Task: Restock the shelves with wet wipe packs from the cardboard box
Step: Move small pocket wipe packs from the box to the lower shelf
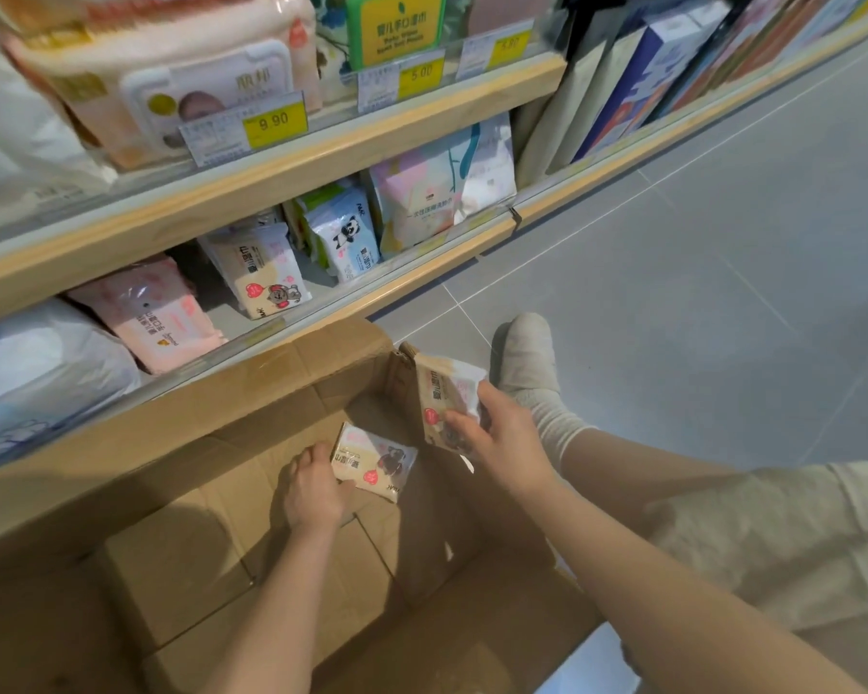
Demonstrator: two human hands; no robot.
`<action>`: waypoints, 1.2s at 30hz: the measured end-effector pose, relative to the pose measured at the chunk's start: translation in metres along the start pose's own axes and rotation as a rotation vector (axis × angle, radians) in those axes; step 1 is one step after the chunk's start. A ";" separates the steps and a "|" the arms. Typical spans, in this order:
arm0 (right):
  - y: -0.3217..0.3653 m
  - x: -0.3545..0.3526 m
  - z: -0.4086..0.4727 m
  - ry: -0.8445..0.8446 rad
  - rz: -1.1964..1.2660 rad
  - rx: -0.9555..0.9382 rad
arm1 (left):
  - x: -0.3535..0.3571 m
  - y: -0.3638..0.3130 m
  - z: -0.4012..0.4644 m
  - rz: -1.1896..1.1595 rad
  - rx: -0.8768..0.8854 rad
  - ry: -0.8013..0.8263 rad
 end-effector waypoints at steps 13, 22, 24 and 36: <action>-0.003 0.004 0.002 -0.037 -0.066 -0.037 | -0.001 -0.011 0.008 -0.170 -0.089 0.071; 0.015 -0.020 0.007 -0.053 0.085 0.045 | -0.103 0.007 -0.034 -0.316 0.207 0.014; 0.026 -0.024 0.011 -0.050 0.071 0.018 | -0.130 0.008 -0.047 -0.324 0.259 -0.032; 0.123 0.003 0.103 0.014 0.098 -0.326 | -0.211 0.019 -0.038 -0.523 0.258 -0.123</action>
Point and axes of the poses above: each hand's wrist, its own z-axis towards the middle knuckle, its own x-axis out of the palm, y = z × x, the point moved 2 cm from there along z, towards the middle knuckle, and after that the axes turned 15 degrees about -x, right-handed, at the moved point
